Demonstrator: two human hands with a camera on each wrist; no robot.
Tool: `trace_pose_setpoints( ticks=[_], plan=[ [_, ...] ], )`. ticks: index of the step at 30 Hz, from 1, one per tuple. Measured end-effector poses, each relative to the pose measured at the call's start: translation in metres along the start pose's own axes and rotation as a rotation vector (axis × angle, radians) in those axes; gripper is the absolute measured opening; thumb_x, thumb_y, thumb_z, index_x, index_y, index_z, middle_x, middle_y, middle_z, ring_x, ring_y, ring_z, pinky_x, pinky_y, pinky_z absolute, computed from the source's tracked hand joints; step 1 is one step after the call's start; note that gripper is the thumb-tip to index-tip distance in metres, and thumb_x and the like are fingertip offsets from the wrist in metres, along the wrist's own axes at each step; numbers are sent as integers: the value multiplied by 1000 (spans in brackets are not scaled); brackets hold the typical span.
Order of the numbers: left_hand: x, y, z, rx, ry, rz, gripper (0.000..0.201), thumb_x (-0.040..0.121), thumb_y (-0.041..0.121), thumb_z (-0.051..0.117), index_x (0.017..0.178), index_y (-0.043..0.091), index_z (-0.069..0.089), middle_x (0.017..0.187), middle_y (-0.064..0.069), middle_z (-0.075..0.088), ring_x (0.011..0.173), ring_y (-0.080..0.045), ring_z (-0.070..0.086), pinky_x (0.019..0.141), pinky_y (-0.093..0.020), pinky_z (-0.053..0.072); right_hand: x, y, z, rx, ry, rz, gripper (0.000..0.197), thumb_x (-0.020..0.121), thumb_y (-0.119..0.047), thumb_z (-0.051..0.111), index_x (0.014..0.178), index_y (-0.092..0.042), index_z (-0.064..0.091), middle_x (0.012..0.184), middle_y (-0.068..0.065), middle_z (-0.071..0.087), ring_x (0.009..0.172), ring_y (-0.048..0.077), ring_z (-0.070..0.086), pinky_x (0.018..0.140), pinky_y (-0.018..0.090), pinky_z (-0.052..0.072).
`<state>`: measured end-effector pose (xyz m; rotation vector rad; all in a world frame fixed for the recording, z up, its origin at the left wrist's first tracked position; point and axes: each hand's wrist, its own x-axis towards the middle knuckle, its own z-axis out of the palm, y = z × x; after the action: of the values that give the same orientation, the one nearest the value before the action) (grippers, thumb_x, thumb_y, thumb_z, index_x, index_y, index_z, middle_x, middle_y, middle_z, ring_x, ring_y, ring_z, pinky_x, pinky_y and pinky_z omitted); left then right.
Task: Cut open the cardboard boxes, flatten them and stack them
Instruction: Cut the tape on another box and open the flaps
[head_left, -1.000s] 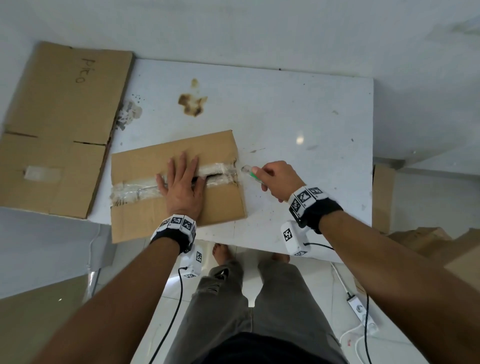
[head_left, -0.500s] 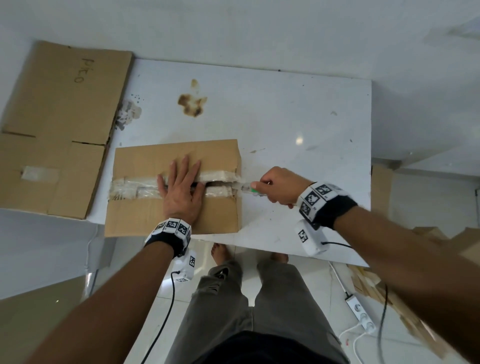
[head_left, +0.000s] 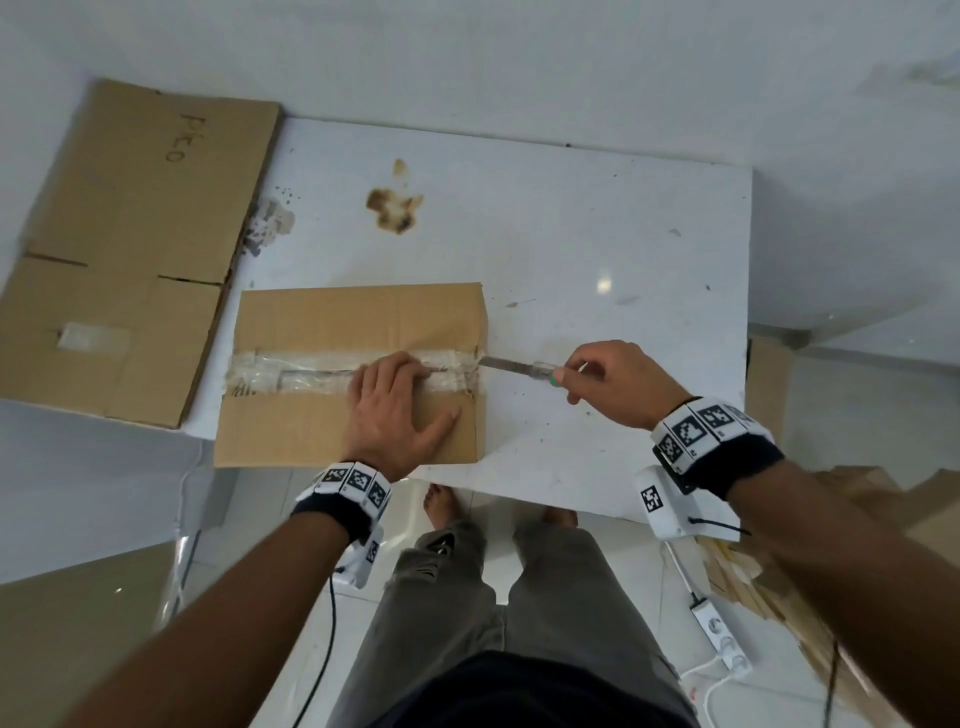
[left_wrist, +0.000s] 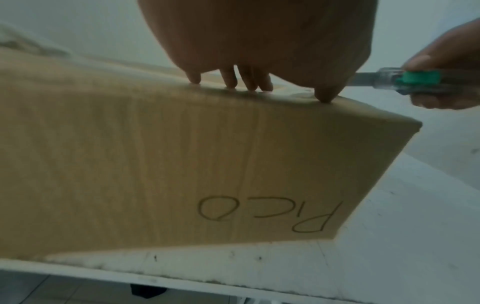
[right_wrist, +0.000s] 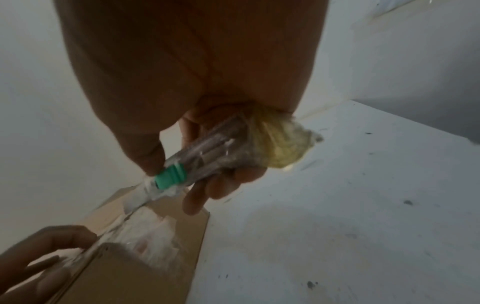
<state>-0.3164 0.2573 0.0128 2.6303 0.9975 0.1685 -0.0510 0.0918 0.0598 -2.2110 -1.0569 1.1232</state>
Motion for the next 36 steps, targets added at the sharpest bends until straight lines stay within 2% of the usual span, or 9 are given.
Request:
trace_pose_setpoints(
  ticks=[3, 8, 14, 18, 22, 28, 31, 34, 36],
  plan=[
    [-1, 4, 14, 6, -16, -61, 67, 84, 77, 51, 125, 24, 57, 130, 3, 51, 127, -20, 45, 118, -53, 28, -5, 9, 2, -18, -14, -17, 18, 82, -47, 74, 87, -33, 64, 80, -10, 70, 72, 12, 65, 66, 31, 54],
    [24, 5, 11, 154, -95, -72, 64, 87, 74, 39, 111, 20, 64, 126, -4, 52, 121, -26, 46, 103, -51, 39, -12, 8, 8, -260, 47, -188, 23, 81, -42, 72, 98, -33, 60, 89, -11, 68, 79, 15, 61, 76, 33, 48],
    [24, 2, 1, 6, 47, -57, 47, 96, 55, 34, 90, 13, 54, 101, -6, 55, 98, -27, 49, 91, -47, 41, -13, 1, 20, -359, 130, -339, 23, 84, -43, 68, 101, -30, 59, 89, -10, 66, 82, 16, 55, 86, 37, 40],
    [24, 2, -1, -22, 78, -66, 43, 100, 49, 32, 88, 13, 53, 96, -6, 55, 94, -27, 49, 88, -46, 40, -12, 0, 19, -376, 148, -371, 23, 84, -43, 68, 101, -29, 59, 87, -12, 64, 82, 16, 54, 85, 38, 41],
    [23, 12, 3, -44, 87, -46, 41, 101, 47, 33, 87, 13, 52, 94, -5, 54, 92, -25, 47, 88, -45, 40, -4, -16, 41, -396, 149, -433, 22, 92, -44, 62, 105, -26, 60, 88, -9, 63, 82, 17, 54, 81, 37, 41],
    [29, 16, 8, -83, 163, -17, 41, 100, 44, 38, 89, 9, 58, 97, -9, 60, 95, -28, 52, 90, -43, 37, 4, -12, 57, -454, 358, -326, 26, 99, -44, 51, 110, -21, 56, 92, -1, 63, 80, 23, 56, 76, 40, 45],
    [41, 14, 6, -101, 194, -17, 44, 101, 45, 38, 90, 8, 59, 98, -9, 61, 97, -30, 54, 91, -44, 37, -13, 1, 60, -365, 467, -249, 24, 99, -42, 53, 111, -21, 54, 94, -1, 63, 81, 23, 57, 73, 40, 47],
    [50, 13, 6, -114, 176, -25, 51, 100, 54, 36, 94, 8, 57, 100, -9, 60, 99, -31, 53, 93, -44, 36, -27, 6, 58, -94, 431, -74, 27, 98, -50, 54, 111, -25, 51, 93, -7, 62, 79, 17, 59, 70, 34, 50],
    [57, 13, 3, -82, 122, -17, 63, 93, 70, 39, 100, 9, 55, 105, -8, 57, 103, -28, 50, 98, -44, 35, -28, 11, 53, 8, 353, 43, 31, 97, -54, 55, 109, -26, 52, 88, -7, 64, 74, 15, 61, 66, 33, 51]
  ],
)
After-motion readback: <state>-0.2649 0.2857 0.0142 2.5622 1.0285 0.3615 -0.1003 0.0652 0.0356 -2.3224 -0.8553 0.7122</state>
